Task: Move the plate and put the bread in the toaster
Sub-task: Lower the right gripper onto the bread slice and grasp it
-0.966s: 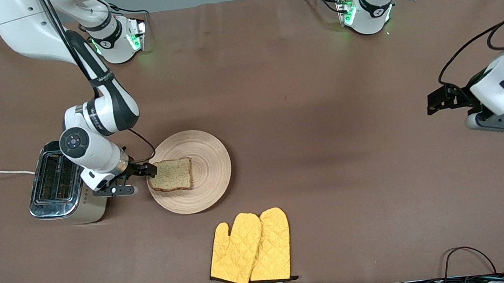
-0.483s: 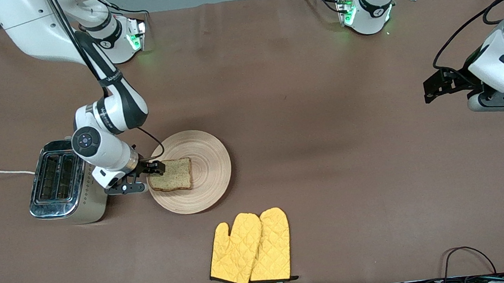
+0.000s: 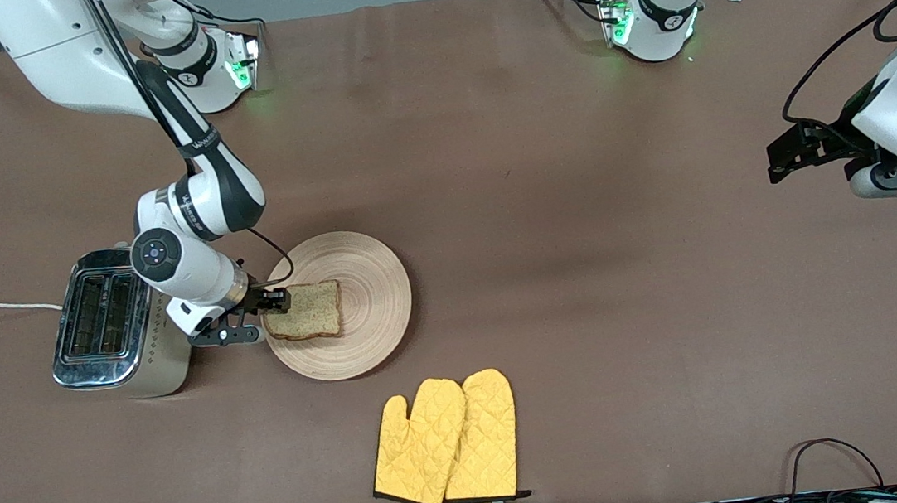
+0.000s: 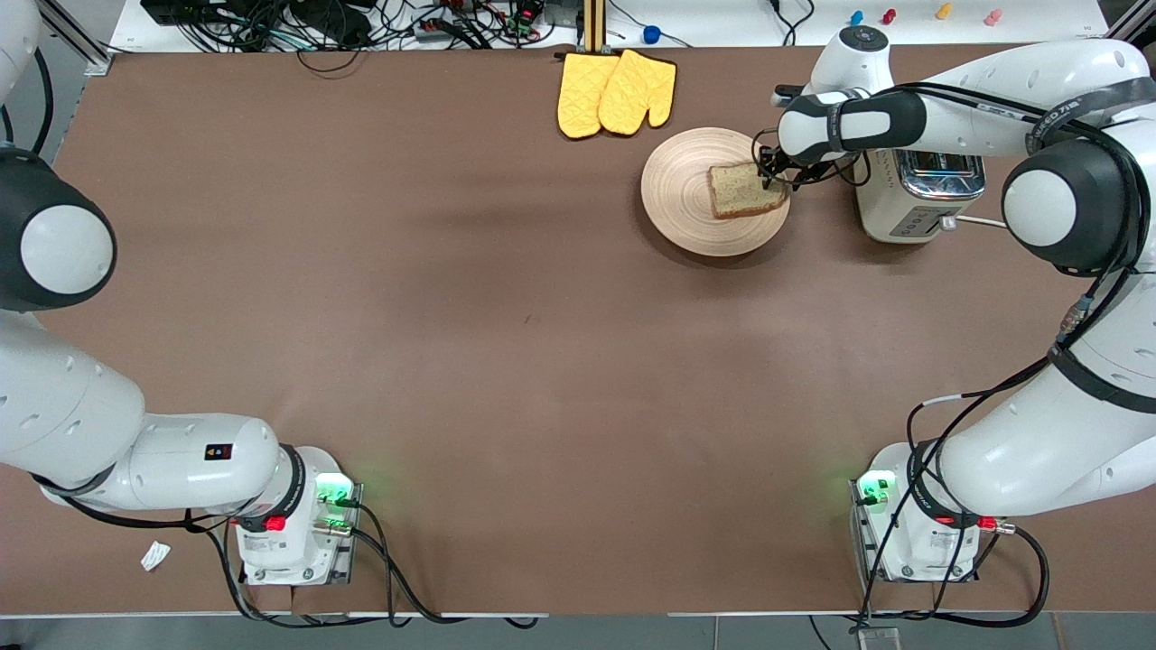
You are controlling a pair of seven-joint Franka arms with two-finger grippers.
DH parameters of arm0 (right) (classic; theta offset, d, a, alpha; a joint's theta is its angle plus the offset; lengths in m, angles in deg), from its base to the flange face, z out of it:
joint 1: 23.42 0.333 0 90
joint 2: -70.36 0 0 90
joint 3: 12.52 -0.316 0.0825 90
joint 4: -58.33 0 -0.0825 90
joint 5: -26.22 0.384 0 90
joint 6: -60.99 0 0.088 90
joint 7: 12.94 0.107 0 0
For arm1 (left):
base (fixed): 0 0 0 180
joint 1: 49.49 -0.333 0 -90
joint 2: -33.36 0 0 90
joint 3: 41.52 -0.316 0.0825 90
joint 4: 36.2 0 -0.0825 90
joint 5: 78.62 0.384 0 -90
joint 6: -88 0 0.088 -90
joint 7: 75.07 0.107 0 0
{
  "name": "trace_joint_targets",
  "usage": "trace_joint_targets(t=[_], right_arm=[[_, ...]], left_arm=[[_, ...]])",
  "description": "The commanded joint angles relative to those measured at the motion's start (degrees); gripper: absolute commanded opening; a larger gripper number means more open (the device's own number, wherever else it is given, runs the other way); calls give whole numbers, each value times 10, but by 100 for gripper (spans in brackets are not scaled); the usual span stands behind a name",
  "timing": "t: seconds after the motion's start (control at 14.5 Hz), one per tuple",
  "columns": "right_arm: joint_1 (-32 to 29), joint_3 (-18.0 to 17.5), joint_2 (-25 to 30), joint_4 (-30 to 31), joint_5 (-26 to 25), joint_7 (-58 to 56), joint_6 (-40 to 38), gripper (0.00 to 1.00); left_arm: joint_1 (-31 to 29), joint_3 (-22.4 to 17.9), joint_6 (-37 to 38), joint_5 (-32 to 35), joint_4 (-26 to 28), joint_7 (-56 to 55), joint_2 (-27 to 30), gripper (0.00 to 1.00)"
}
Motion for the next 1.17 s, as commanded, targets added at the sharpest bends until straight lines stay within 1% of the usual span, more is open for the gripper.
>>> trace_joint_targets(t=[0.0,0.14,0.34,0.55,0.69,0.83,0.9,0.97,1.1], right_arm=[[0,-1,-2,-3,9,7,1,59],[2,-1,-2,-4,9,15,1,54],[4,-1,-2,-4,9,17,1,43],[4,-1,-2,-4,9,17,0,37],[4,-1,-2,-4,9,17,1,24],[4,-1,-2,-4,10,19,0,6],[4,-1,-2,-4,9,22,-1,2],[4,-1,-2,-4,9,23,-2,0],[3,-1,-1,-9,10,18,-3,0]], left_arm=[[1,3,6,17,1,-1,10,100],[2,7,5,24,1,-7,9,100],[0,3,1,24,0,0,7,100],[-1,1,-2,25,-13,-2,3,100],[-1,2,-2,25,-13,1,3,100],[1,2,-1,25,-13,-1,3,100],[0,2,-1,25,-13,0,4,100],[0,2,-1,25,-13,0,4,100],[0,2,0,25,-13,2,6,100]])
